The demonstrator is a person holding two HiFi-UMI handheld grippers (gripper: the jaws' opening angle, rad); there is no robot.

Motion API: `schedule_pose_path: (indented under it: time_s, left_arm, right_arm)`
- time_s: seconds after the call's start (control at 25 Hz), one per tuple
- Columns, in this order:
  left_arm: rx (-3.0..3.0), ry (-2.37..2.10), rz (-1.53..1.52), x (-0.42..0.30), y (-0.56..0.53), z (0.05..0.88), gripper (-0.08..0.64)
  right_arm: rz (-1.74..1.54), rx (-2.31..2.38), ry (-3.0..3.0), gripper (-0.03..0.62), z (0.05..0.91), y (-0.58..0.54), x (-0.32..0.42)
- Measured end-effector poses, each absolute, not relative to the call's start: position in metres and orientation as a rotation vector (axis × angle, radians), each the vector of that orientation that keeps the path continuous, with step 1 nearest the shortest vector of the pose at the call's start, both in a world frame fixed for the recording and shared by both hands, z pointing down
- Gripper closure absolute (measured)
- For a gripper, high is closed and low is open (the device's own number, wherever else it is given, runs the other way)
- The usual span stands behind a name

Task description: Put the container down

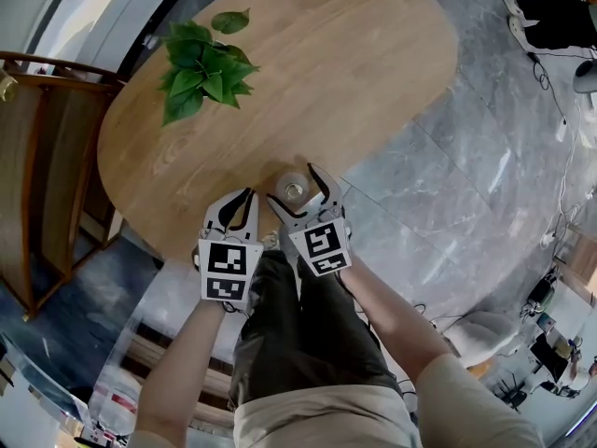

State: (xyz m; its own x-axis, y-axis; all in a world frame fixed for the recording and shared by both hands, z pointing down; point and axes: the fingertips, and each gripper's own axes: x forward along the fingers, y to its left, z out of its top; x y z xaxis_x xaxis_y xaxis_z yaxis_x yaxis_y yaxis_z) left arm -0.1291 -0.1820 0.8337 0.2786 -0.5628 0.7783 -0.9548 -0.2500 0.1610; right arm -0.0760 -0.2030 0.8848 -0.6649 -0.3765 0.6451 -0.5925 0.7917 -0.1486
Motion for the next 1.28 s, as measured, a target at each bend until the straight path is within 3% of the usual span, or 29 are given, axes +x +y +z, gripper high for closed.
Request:
schedule_pose_path:
  time_s: [0.24, 0.8, 0.88, 1.0, 1.28]
  left_arm:
    - [1.900, -1.371, 0.788, -0.132, -0.173, 0.794, 0.541]
    - [2.024, -1.452, 0.788, -0.136, -0.191, 0.628, 0.541]
    - [2.048, -1.461, 0.782, -0.134, -0.189, 0.601, 0.541]
    - [2.096, -1.505, 0.781, -0.134, -0.191, 0.558, 0.541]
    - [2.234, -1.635, 0.816, -0.138, -0.184, 0.465, 0.541]
  right_arm:
    - [0.511, 0.656, -2.325, 0.242, 0.853, -0.195, -0.067]
    - [0.380, 0.763, -2.391, 0.254, 0.640, -0.234, -0.042]
    - [0.387, 0.822, -2.405, 0.285, 0.607, -0.235, -0.035]
    - [0.381, 0.902, -2.436, 0.384, 0.558, -0.239, -0.027]
    - [0.338, 0.984, -2.519, 0.435, 0.453, -0.238, -0.014]
